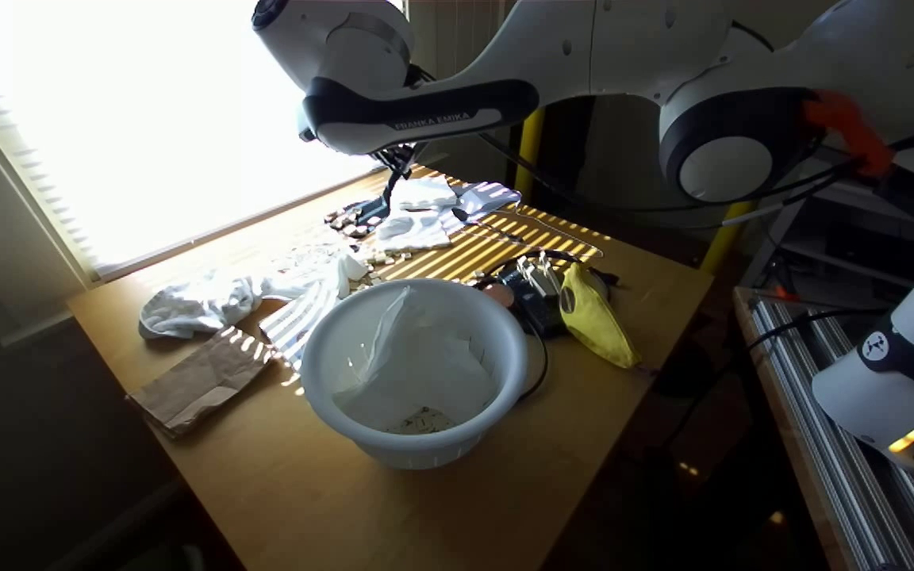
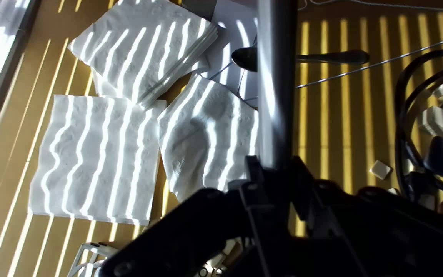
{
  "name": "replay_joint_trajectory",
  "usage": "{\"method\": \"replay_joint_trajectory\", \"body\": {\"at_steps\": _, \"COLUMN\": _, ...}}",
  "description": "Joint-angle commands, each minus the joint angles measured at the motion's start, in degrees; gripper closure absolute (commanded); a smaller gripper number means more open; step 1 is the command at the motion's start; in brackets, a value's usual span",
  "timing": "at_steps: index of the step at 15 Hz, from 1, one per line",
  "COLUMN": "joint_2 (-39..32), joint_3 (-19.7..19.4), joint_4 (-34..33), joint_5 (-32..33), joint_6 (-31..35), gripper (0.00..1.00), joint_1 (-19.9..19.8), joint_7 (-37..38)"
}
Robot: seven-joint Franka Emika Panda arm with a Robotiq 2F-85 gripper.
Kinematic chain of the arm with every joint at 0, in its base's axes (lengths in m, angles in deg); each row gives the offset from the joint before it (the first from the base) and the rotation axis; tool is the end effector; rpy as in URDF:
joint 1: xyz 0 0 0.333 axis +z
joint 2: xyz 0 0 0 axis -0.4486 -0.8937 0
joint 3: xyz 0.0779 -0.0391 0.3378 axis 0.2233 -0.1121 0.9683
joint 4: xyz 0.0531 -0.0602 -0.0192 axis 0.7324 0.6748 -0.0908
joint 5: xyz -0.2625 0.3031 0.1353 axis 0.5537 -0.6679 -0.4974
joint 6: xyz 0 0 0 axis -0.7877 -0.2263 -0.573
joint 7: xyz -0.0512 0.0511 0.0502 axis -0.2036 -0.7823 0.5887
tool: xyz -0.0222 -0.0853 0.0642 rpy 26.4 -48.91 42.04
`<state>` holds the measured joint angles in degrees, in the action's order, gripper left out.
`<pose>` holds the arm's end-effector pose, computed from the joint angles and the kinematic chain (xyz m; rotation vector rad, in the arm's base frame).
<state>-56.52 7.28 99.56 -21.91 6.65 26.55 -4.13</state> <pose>0.8470 -0.1240 0.3111 2.1713 1.4213 -0.6794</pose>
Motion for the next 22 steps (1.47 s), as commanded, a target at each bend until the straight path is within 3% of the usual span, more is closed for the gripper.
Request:
{"method": "replay_joint_trajectory", "body": {"at_steps": 1, "joint_2": 1.79, "joint_3": 1.12, "joint_4": 0.74, "joint_5": -0.50, "joint_6": 2.58, "gripper": 0.94, "joint_1": -0.06, "joint_7": -5.41}}
{"method": "replay_joint_trajectory", "body": {"at_steps": 2, "joint_2": 1.91, "joint_3": 1.13, "joint_4": 0.68, "joint_5": -0.42, "joint_6": 3.30, "gripper": 0.94, "joint_1": -0.08, "joint_7": -6.37}}
{"method": "replay_joint_trajectory", "body": {"at_steps": 3, "joint_2": 1.10, "joint_3": 0.41, "joint_4": 1.03, "joint_5": -0.25, "joint_6": 2.43, "gripper": 0.78, "joint_1": 0.25, "joint_7": -3.19}}
{"method": "replay_joint_trajectory", "body": {"at_steps": 6, "joint_2": 1.50, "joint_3": 0.51, "joint_4": 1.04, "joint_5": -0.27, "joint_6": 2.94, "gripper": 0.78, "joint_1": 0.26, "joint_7": -4.51}}
{"method": "replay_joint_trajectory", "body": {"at_steps": 7, "joint_2": 1.49, "joint_3": 0.52, "joint_4": 1.02, "joint_5": -0.27, "joint_6": 2.93, "gripper": 0.94, "joint_1": 0.25, "joint_7": -4.57}}
{"method": "replay_joint_trajectory", "body": {"at_steps": 16, "joint_2": 0.50, "joint_3": 0.33, "joint_4": -0.53, "joint_5": 1.09, "joint_6": 6.73, "gripper": 0.94, "joint_1": 4.09, "joint_7": -7.95}}
{"method": "replay_joint_trajectory", "body": {"at_steps": 22, "joint_2": 0.87, "joint_3": 1.45, "joint_4": -0.45, "joint_5": 0.26, "joint_6": 12.06, "gripper": 0.94, "joint_1": 5.95, "joint_7": -17.02}}
